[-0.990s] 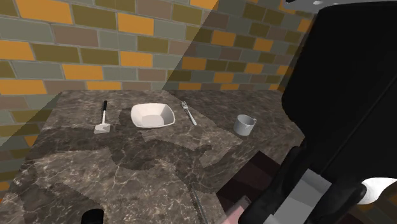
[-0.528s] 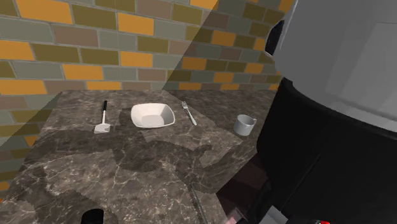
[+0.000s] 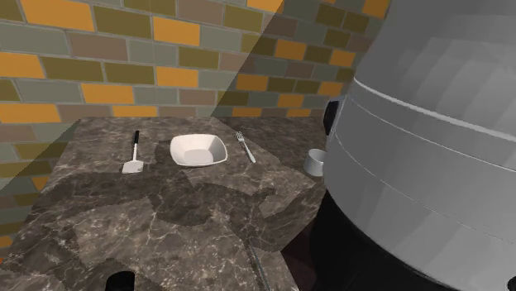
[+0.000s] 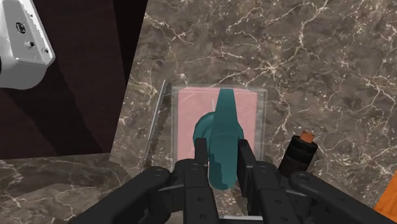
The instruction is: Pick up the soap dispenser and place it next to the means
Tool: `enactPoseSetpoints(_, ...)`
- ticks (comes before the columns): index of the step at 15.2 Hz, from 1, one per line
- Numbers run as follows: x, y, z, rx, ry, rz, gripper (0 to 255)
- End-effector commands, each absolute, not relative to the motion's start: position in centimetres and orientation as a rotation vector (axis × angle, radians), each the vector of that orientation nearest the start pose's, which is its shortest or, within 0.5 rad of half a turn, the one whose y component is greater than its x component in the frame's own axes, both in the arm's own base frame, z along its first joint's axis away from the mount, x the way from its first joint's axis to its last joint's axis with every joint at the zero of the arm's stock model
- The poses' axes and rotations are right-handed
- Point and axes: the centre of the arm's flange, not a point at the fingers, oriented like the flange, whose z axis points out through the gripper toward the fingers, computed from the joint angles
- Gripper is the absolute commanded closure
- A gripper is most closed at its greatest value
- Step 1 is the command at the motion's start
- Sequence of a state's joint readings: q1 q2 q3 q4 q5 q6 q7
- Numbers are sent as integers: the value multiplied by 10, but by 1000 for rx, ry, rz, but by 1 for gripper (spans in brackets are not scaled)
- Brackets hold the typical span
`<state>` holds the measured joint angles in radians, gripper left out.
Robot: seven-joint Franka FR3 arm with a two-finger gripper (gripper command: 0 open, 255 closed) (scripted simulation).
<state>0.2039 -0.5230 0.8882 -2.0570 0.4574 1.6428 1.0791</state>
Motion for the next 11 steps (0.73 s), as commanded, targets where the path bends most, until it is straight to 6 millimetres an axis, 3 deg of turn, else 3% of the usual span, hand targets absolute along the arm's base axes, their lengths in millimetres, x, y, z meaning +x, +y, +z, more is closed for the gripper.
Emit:
enactPoseSetpoints(1,114,451,536,-3151,185,120,255)
enactPoseSetpoints(11,114,451,483,-3151,185,120,255)
